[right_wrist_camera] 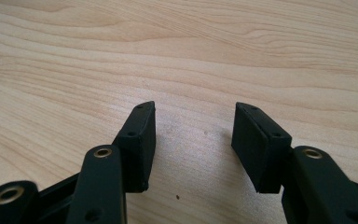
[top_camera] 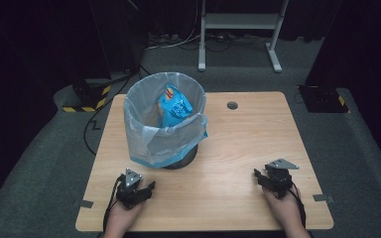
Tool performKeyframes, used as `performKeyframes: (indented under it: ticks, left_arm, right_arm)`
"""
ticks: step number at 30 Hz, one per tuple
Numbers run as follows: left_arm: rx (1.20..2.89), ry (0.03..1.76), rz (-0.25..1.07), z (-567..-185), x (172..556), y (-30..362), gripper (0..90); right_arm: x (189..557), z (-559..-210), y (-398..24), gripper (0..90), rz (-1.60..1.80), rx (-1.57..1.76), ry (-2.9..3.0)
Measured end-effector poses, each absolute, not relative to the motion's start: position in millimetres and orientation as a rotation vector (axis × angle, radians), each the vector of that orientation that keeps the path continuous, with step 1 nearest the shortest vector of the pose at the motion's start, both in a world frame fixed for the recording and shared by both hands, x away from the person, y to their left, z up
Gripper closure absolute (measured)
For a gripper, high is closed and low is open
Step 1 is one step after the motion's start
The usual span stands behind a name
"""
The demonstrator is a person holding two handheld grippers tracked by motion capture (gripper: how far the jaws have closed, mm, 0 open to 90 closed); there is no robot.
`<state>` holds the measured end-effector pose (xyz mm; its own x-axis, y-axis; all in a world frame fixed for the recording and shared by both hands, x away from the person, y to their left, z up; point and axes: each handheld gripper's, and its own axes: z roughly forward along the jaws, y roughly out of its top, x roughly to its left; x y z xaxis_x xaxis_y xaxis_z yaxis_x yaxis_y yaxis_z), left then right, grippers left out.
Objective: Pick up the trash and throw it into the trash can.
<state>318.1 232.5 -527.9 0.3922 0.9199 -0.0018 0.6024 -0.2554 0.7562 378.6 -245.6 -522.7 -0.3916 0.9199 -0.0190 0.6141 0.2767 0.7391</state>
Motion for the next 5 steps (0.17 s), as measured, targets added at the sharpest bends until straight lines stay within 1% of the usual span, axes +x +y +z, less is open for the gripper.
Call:
performKeyframes:
  ticks: [5]
  left_arm:
    - [1.967,1.301,0.593,-527.9,318.1,232.5,37.0]
  right_arm:
    - [378.5,-522.7,-245.6,49.4,0.912,1.377,2.104]
